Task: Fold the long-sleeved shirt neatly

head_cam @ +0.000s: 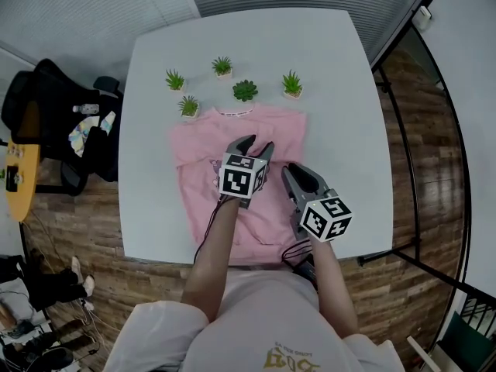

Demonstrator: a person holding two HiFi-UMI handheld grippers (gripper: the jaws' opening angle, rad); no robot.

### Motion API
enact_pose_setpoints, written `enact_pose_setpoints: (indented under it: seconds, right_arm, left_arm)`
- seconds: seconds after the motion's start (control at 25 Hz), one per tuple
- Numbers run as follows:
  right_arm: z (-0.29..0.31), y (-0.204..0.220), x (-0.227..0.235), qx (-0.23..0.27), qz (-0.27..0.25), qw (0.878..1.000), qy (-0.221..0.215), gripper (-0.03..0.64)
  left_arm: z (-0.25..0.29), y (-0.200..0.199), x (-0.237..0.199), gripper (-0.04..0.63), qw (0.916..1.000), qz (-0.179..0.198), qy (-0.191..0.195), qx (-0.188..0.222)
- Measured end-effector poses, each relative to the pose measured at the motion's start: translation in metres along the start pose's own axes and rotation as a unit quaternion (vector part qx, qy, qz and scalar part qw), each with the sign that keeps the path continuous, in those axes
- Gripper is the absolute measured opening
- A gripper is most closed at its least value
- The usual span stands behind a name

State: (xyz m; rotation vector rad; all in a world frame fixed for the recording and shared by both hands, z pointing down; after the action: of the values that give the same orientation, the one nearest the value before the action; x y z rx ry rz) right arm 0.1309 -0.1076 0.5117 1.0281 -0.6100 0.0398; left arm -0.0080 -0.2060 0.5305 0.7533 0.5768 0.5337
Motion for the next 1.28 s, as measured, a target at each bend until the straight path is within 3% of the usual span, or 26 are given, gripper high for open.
enact_pose_setpoints:
  seconds: [0.36,0.72,1.28]
  right_arm:
    - [0.003,0.000,-0.014,-0.011,-0.038,0.999,-0.031,0.083]
    - [-0.006,0.006,-0.044,-0.015,-0.064,0.997,-0.051,0.086]
    - [-0.066,0.035,-0.086,0.007,-0.077,0.997,0.000,0.094]
  left_arm:
    - [-0.050,0.005,-0.012,0.212,0.9981,-0.014,-0.051,0.030]
    - [-0.121,0.035,-0.016,0.212,0.9937,-0.036,-0.090,0.056]
    - [-0.204,0.096,0.004,0.215,0.9940,-0.047,-0.068,0.073]
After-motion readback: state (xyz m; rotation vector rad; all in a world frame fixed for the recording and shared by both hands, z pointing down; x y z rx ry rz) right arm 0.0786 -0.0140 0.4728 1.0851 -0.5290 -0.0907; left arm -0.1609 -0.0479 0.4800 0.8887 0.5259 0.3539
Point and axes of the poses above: the fingertips, and each gripper's own axes: z forward along the fingers, x to its right, y out of its underside, the point moved 8 cm from there along -z, backward along the fingers, and after that the axes turned 8 degrees about y, right-handed, at the moved point
